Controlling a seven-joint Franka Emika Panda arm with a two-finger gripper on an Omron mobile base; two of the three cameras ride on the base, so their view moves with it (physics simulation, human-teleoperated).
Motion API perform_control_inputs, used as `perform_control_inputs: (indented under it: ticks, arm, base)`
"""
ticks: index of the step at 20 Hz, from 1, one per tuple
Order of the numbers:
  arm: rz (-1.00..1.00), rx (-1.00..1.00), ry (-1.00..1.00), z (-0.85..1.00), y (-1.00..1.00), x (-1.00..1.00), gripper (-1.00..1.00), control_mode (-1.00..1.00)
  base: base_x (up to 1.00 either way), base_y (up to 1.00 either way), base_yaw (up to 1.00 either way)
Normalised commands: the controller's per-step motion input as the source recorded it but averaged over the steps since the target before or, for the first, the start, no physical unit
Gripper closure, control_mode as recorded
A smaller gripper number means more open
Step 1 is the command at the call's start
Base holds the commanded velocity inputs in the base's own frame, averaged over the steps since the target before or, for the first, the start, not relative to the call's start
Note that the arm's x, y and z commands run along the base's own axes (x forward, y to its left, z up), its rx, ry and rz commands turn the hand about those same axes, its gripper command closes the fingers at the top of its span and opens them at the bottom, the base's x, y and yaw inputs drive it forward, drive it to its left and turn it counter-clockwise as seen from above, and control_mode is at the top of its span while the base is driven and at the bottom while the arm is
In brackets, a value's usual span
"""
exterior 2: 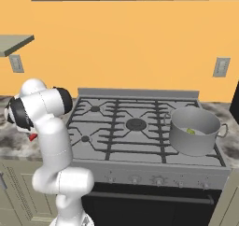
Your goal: Put the tomato and lemon wedge in the pot. Retrieve the spatula and lightly stir the vegetables in the pot.
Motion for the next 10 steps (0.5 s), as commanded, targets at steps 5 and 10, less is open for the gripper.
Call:
perform_control_inputs:
  ticks: [5, 10]
  arm:
    - [0.00, 0.00, 0.00, 0.00, 0.00, 0.00, 1.00, -1.00]
    - [0.01, 0.07, -0.13, 0.64, -0.41, -0.71, 1.00, -1.00]
  base:
    - [0.00, 0.00, 0.00]
    - [0.00, 0.00, 0.00]
